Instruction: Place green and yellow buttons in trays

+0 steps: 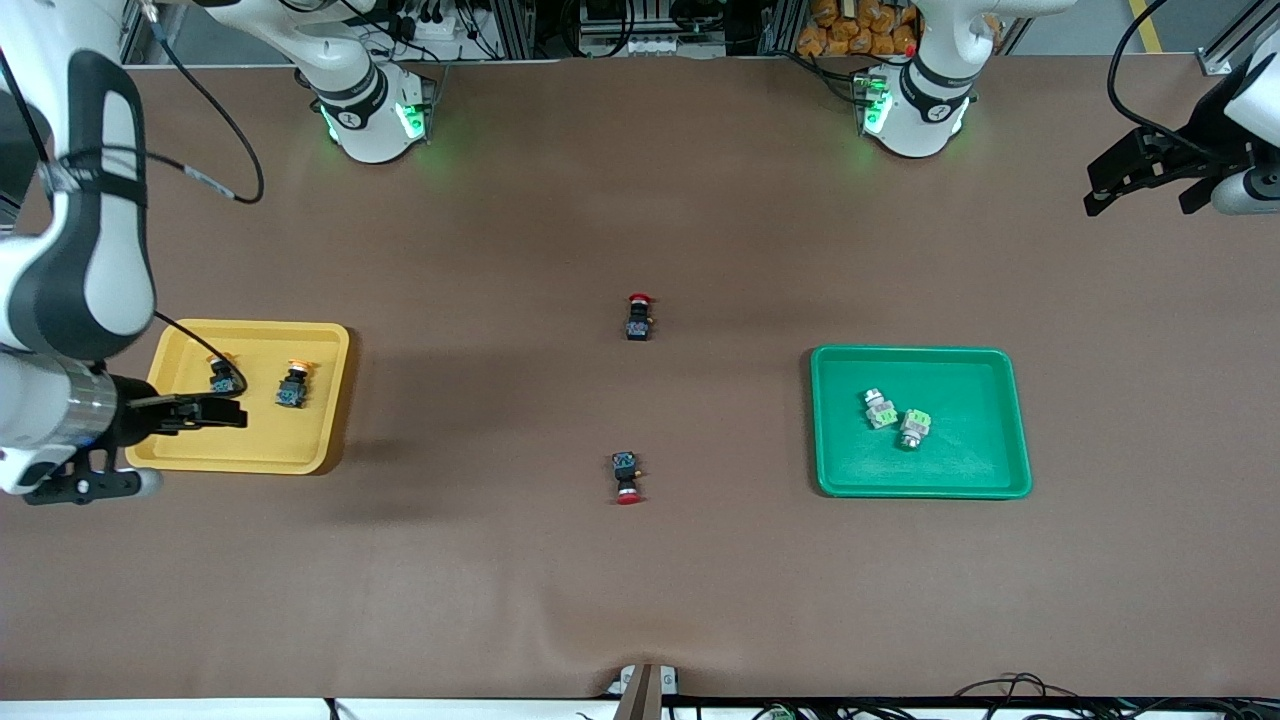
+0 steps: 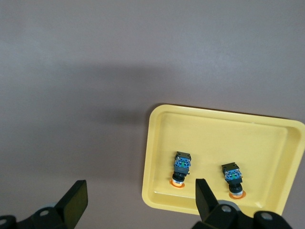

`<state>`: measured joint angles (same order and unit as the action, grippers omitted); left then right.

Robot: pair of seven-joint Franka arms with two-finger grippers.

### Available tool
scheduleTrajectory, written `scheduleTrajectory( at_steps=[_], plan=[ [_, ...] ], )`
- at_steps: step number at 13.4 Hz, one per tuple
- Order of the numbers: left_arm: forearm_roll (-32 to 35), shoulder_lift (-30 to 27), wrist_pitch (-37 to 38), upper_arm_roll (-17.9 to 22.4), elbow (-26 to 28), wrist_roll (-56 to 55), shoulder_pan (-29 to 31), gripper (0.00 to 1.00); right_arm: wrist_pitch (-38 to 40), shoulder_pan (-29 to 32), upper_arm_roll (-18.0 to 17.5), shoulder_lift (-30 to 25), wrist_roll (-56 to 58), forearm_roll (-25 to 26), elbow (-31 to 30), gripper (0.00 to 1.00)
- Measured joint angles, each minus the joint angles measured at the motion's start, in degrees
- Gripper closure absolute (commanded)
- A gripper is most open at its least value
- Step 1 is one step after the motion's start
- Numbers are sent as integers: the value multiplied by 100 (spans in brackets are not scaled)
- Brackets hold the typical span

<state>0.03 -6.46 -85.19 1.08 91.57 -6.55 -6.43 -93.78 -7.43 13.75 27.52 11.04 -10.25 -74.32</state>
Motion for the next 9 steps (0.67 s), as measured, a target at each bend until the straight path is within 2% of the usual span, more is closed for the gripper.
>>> scheduleTrajectory(
  at_steps=[2, 4, 7, 9],
  plan=[
    [0, 0, 0, 1, 27, 0, 3, 0, 181, 88, -49, -315, -23, -3, 132, 0],
    [0, 0, -1, 5, 33, 0, 8, 0, 344, 288, -260, -646, -23, 47, 172, 0],
    [0, 0, -1, 12, 38, 0, 25, 0, 1105, 468, -555, -800, -75, 290, 719, 0],
    [0, 0, -4, 14, 38, 0, 29, 0, 1518, 496, -662, -875, -707, 327, 960, 0]
  ],
)
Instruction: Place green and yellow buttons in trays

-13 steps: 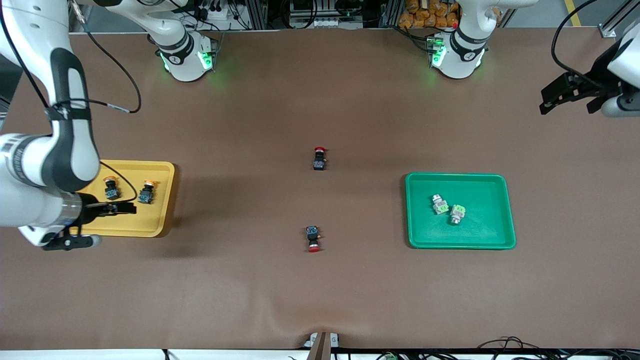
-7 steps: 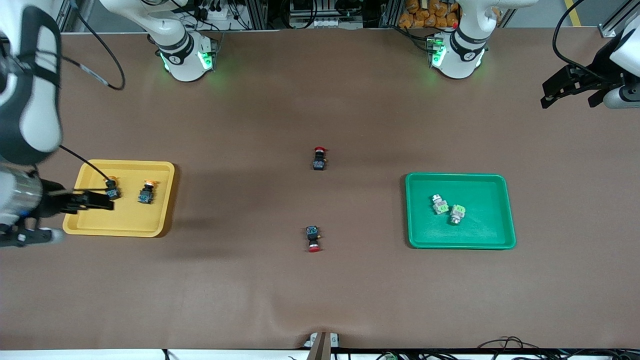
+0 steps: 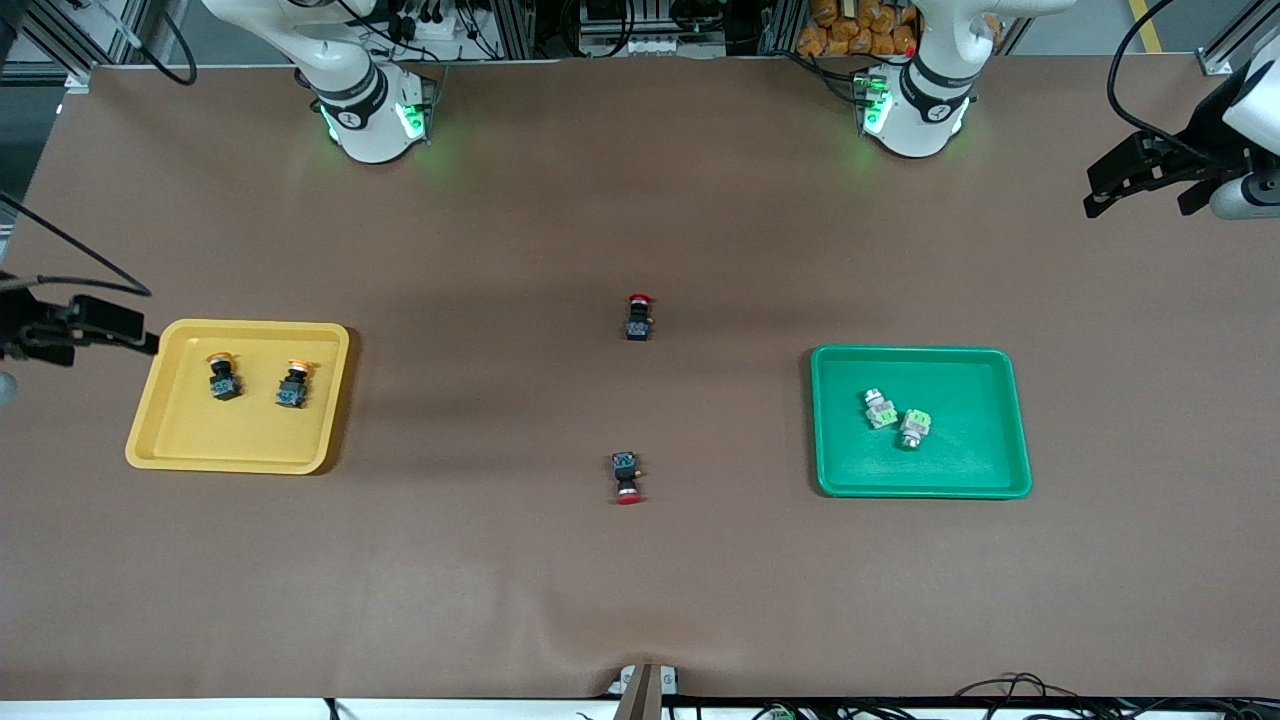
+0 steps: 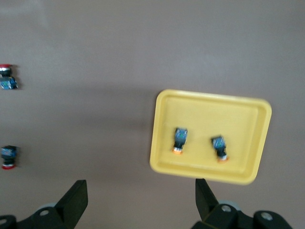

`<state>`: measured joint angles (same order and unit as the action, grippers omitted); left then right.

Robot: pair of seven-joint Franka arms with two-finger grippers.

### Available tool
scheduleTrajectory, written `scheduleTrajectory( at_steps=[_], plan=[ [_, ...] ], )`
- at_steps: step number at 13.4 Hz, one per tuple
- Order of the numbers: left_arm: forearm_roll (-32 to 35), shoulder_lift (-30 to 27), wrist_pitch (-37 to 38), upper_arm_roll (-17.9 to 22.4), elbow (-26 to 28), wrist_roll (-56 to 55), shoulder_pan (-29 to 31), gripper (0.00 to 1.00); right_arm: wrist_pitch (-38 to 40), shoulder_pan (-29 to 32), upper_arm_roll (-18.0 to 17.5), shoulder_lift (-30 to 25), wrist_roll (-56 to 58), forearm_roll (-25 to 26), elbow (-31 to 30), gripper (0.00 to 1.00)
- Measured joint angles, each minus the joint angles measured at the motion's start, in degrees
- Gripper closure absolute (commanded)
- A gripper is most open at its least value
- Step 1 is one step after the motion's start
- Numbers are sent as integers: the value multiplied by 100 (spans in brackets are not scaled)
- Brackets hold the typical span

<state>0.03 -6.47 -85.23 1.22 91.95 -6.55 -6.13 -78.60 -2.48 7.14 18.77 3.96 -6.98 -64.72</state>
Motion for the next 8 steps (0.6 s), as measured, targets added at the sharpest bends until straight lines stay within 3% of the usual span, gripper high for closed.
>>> scheduleTrajectory(
  at_steps=[4, 8],
  plan=[
    [0, 0, -8, 7, -14, 0, 2, 0, 218, 5, -160, -521, -1012, 253, -320, 0],
    [104, 2, -13, 19, -50, 0, 4, 0, -774, 27, -330, -1489, -1049, 563, -1993, 0]
  ],
)
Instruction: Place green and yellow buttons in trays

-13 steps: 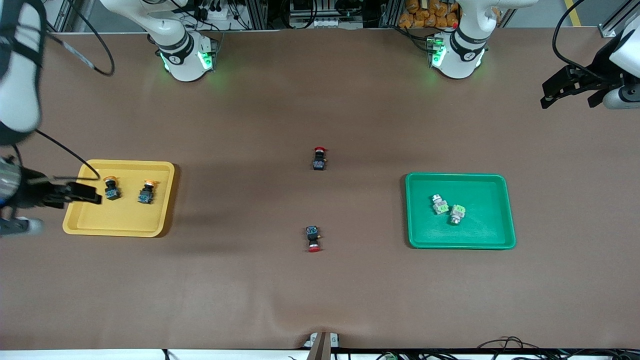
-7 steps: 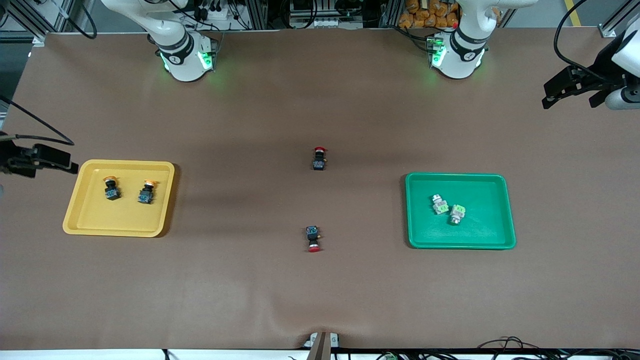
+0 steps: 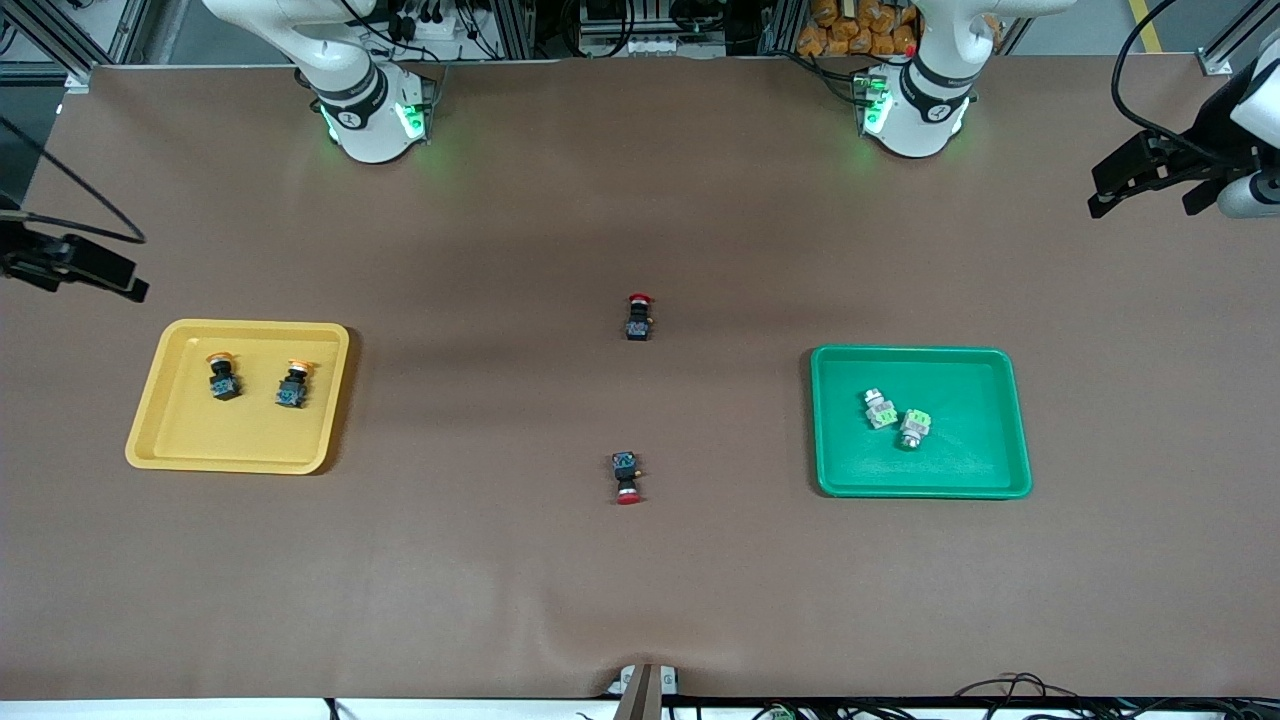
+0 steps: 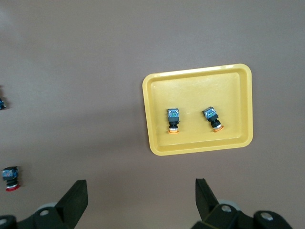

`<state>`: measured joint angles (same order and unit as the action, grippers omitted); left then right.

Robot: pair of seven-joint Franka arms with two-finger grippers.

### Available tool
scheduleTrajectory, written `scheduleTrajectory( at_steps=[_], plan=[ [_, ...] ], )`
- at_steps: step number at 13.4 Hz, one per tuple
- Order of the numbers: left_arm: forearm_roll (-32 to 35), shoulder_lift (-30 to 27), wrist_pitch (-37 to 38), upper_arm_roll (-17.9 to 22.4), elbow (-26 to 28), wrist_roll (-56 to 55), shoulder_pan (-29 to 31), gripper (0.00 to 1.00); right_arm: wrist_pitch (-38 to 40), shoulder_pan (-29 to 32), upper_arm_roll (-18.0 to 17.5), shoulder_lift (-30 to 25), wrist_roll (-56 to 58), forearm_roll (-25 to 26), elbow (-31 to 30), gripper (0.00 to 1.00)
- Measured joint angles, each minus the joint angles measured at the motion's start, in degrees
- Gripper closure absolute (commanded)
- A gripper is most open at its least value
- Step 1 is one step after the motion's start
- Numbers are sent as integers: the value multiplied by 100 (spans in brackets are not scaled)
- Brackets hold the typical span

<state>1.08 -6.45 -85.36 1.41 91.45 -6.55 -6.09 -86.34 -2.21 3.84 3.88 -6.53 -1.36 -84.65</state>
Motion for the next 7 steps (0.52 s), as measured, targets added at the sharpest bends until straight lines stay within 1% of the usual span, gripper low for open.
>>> scheduleTrajectory(
  at_steps=[1, 3, 5, 7],
  plan=[
    [48, 0, -1, 0, -16, 0, 0, 0, -126, 25, -64, -186, 0, 23, -335, 0],
    [70, 0, -1, 0, -41, 0, 0, 0, -199, 58, -236, -410, 0, 165, -670, 0],
    [71, 1, -1, -1, -48, 0, -1, 0, -269, 90, -493, -484, -7, 392, -735, 0],
    [71, 1, -1, -2, -49, 0, -1, 0, -342, 133, -555, -497, 102, 438, -725, 0]
  ],
)
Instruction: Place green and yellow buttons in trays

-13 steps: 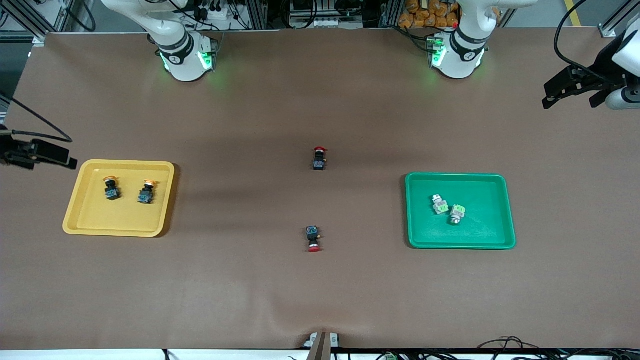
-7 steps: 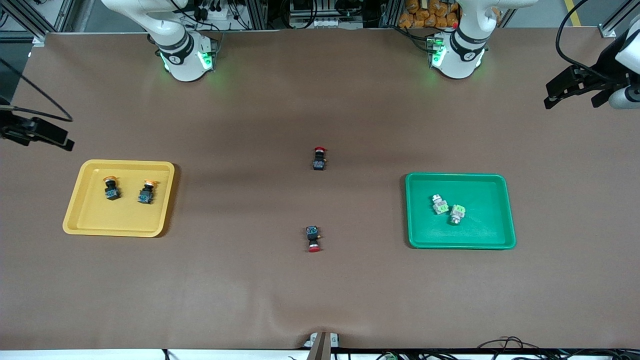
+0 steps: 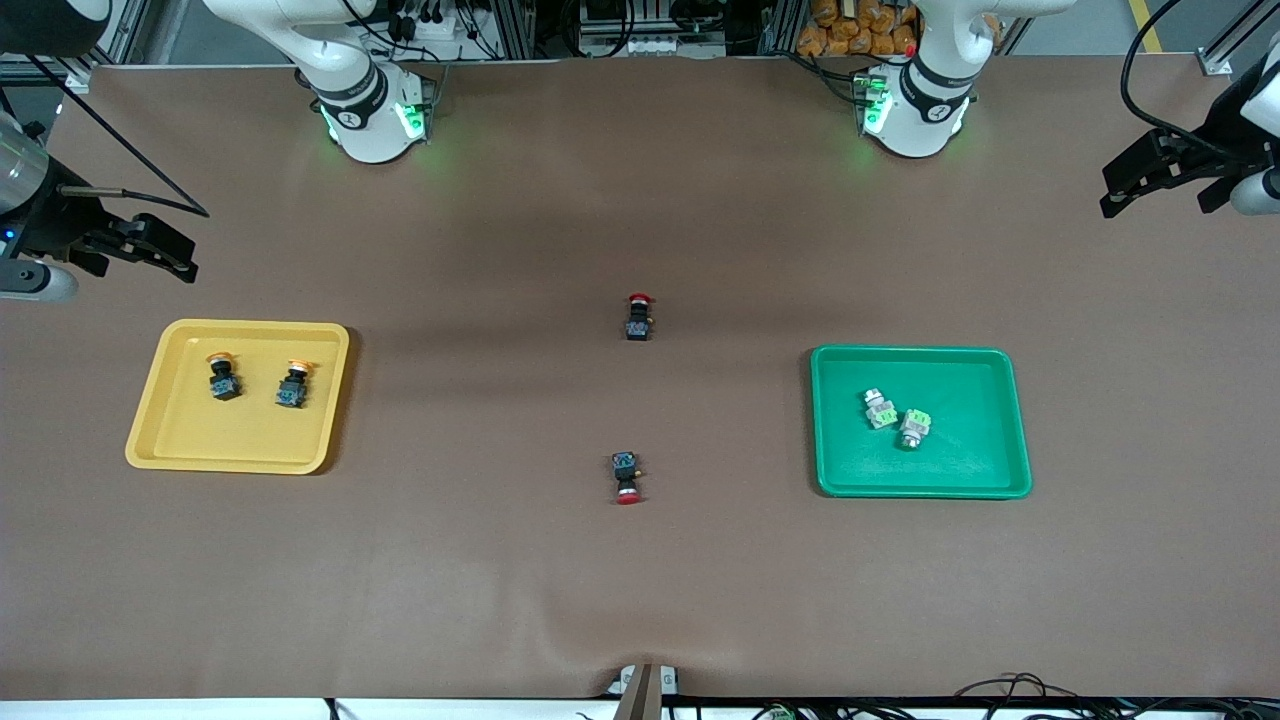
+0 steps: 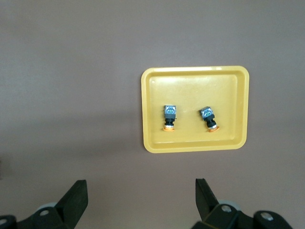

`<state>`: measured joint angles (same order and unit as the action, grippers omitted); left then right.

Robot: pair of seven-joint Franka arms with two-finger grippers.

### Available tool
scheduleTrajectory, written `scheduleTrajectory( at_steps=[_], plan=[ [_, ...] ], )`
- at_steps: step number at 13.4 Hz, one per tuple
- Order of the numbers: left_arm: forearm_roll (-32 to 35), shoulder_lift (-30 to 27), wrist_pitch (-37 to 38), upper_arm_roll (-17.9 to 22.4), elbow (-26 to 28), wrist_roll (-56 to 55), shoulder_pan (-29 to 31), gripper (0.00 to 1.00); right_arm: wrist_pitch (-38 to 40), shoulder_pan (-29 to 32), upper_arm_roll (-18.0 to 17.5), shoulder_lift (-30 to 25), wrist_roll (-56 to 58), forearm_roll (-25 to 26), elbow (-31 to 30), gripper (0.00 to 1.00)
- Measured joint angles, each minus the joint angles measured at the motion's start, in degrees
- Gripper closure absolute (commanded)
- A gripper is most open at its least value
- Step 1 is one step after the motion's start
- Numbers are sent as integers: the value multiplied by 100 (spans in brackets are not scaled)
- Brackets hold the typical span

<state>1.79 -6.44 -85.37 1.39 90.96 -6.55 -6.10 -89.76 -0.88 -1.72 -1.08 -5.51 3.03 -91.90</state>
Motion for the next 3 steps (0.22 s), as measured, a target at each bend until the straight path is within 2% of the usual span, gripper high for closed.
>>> scheduleTrajectory(
  at_steps=[3],
  plan=[
    [0, 1, 0, -2, -2, 0, -1, 0, -10, 157, 75, -8, 350, -158, 13, 0]
  ],
)
